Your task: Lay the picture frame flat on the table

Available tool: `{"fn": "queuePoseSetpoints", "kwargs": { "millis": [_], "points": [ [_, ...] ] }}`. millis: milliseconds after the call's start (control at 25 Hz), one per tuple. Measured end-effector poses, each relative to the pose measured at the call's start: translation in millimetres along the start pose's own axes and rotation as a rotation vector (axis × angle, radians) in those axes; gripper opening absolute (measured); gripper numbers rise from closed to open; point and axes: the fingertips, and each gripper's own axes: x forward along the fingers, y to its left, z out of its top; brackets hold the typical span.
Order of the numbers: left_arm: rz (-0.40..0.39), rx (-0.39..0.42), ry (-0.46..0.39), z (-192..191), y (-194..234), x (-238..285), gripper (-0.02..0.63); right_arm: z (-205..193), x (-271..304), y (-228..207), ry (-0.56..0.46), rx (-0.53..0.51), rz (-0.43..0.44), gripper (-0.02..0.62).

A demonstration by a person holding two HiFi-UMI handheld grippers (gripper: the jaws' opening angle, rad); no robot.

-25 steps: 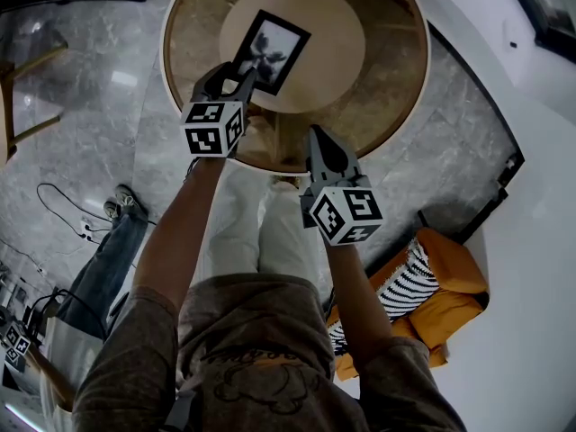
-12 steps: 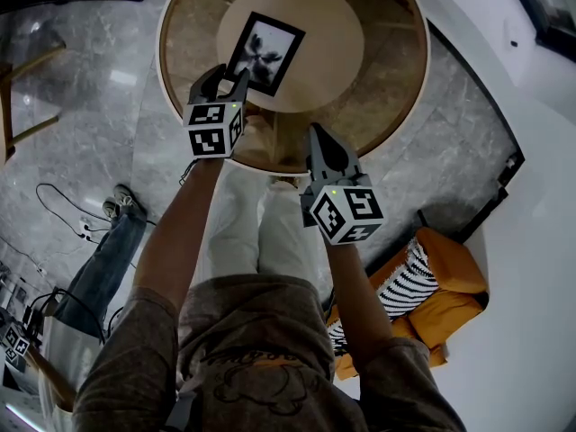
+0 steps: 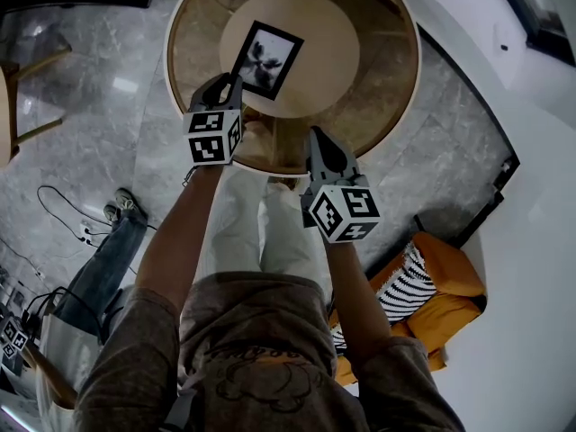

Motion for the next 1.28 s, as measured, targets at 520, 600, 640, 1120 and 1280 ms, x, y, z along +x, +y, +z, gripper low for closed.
{"fn": "queuePoseSetpoints", "kwargs": {
  "millis": [520, 600, 640, 1120, 1280],
  "points": [
    [-0.030, -0.093, 0.023, 52, -50, -104, 0.017, 62, -62, 52, -0.052, -0.073, 0.056, 0.018],
    [-0.044, -0.087, 0.012, 62, -64, -125, 0.017, 70, -77, 61, -0.063, -0.086, 0.069, 0.018],
    [-0.052, -0.082, 0.007, 67, -72, -137, 0.017, 73, -86, 66, -0.067, -0.092, 0.075, 0.018],
    [-0.210, 0.089, -0.130, 118, -156, -296, 0.017, 103, -196, 121, -0.154, -0.180, 0.163, 0.018],
    [-0.237, 0.136, -0.206, 128, -176, -341, 0.017, 112, -227, 141, -0.197, -0.230, 0.207, 0.018]
  ]
}}
